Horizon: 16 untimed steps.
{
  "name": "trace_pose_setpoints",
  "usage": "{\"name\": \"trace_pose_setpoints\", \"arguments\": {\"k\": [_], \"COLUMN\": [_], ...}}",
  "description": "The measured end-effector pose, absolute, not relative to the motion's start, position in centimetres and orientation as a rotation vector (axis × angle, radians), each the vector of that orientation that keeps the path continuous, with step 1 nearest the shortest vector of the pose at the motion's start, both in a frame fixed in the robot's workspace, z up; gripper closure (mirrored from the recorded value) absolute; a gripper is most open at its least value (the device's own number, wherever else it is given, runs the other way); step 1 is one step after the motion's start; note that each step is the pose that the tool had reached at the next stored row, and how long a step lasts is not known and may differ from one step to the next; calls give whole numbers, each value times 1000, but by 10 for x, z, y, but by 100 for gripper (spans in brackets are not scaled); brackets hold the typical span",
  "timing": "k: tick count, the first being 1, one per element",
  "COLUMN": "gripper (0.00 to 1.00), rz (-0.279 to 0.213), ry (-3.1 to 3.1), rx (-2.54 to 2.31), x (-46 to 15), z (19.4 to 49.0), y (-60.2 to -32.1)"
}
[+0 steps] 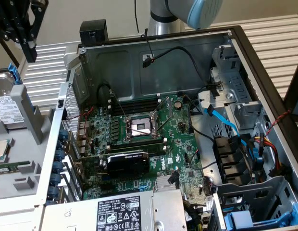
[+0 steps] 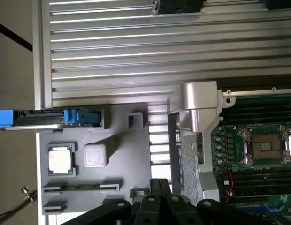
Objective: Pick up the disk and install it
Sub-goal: 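Reach for the disk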
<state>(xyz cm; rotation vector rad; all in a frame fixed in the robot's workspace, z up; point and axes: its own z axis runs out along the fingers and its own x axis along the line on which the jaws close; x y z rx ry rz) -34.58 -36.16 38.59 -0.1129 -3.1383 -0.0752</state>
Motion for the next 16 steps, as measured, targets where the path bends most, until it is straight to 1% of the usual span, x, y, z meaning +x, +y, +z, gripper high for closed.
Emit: {"name": "trace_pose_setpoints", "arguments": {"k": [10, 16], "gripper": [89, 89], "rz": [-78, -75], "ry": [-3096, -3096], "rx": [-113, -112], "x": [-378, -385], "z": [386, 385], "y": [-357, -337]}}
